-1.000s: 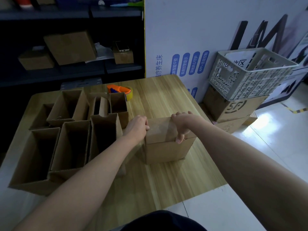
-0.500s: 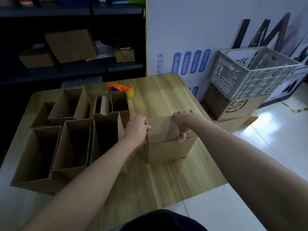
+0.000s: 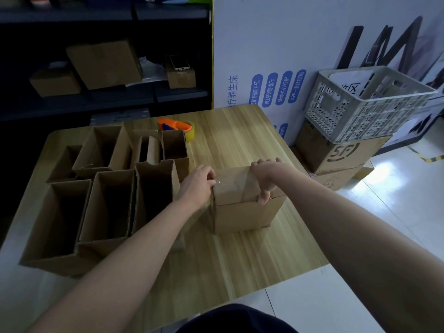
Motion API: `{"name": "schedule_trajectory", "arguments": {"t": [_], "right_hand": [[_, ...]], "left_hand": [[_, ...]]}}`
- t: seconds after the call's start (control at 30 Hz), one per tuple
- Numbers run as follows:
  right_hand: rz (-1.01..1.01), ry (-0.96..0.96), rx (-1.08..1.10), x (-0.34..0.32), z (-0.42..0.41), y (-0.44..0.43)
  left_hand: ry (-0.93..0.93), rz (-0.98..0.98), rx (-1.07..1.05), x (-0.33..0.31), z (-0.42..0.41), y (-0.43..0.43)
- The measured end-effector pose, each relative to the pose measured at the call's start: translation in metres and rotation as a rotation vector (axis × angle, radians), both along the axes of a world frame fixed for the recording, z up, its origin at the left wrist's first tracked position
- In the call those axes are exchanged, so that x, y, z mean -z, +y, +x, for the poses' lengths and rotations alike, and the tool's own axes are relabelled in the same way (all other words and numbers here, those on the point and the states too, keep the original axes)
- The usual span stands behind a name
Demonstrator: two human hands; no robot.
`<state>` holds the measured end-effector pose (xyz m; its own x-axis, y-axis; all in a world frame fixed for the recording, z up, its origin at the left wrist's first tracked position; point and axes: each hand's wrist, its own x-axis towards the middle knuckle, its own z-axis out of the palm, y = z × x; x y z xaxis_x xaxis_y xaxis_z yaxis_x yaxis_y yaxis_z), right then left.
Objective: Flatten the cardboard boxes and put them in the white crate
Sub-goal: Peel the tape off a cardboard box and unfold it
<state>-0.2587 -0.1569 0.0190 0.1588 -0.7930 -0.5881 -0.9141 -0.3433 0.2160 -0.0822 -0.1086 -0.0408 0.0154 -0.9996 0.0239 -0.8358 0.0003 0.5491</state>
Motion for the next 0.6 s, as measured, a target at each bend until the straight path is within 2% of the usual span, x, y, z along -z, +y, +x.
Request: {"name": "schedule_trajectory", "arguments": {"t": [0.27, 0.47, 0.6], "right_hand": [[-0.005, -0.007, 0.007, 0.0011, 0.0007, -0.0001], [-0.011, -0.009, 0.002, 0.0022, 0.0013, -0.0012], [0.022, -0.128, 0.026, 0.0062, -0.0023, -0.0014]], "left_hand": [[0.036, -0.002, -0.035, -0.0033, -0.0025, -0.0006], [-0.003, -0.005, -0.023, -0.0031, -0.0061, -0.0018], [-0.016, -0.073, 0.015, -0.0012, -0.0036, -0.0007]]}}
